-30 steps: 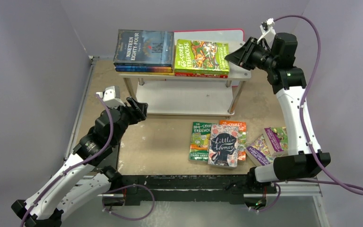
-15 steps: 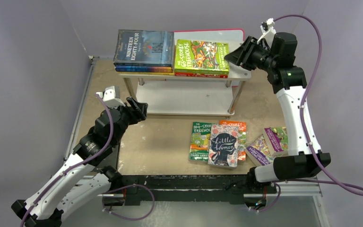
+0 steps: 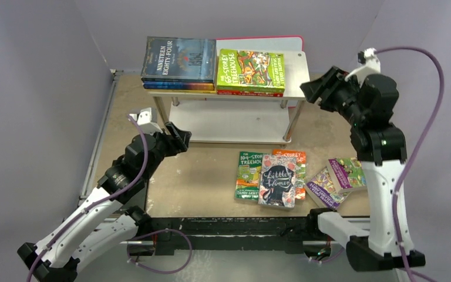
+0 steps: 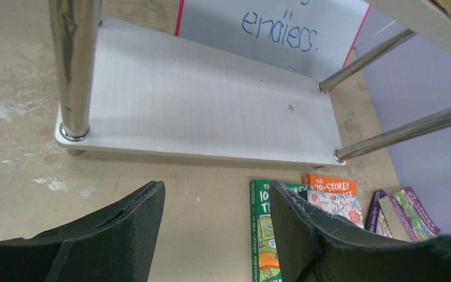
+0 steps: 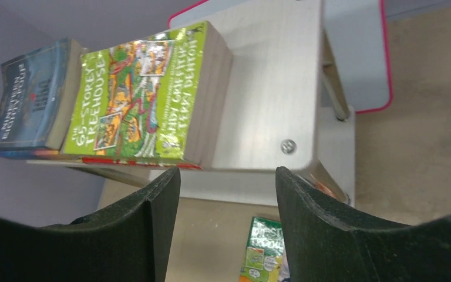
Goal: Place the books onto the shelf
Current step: Place the book on the shelf, then pick up the book from the center of the board.
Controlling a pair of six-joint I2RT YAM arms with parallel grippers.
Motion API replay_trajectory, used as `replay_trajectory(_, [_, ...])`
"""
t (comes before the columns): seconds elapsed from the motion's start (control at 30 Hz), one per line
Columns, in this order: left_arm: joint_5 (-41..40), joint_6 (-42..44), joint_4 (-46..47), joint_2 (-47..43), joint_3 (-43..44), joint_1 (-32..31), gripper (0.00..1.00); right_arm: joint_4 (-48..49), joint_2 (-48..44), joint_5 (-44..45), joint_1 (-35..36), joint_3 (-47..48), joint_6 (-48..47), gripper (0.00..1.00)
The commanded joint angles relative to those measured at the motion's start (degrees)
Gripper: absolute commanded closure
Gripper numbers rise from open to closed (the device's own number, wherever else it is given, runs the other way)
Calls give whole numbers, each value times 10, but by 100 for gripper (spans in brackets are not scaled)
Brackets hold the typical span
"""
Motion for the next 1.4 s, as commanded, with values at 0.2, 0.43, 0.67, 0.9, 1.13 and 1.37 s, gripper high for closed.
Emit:
replay_trajectory(0.2, [184, -26, 176, 25, -89, 1, 36, -88, -147, 298, 2, -171, 3, 37])
replay_trajectory(0.43, [202, -29, 212, 69, -94, 1, 36, -106, -166, 312, 2, -287, 84, 37])
replay_trajectory(0.67, [234, -61, 214, 116, -80, 1, 36, -26, -89, 429, -9, -354, 64, 28])
replay_trajectory(0.9, [272, -56, 158, 151, -26, 1, 39, 68, -2, 477, -38, -403, -17, 9])
replay_trajectory(1.13, [248, -48, 154, 149, -4, 2, 39, 37, 66, 471, -123, -428, 113, 6])
replay_trajectory(1.37, [226, -54, 141, 145, -4, 2, 39, 15, 28, 482, -222, -489, 247, 9])
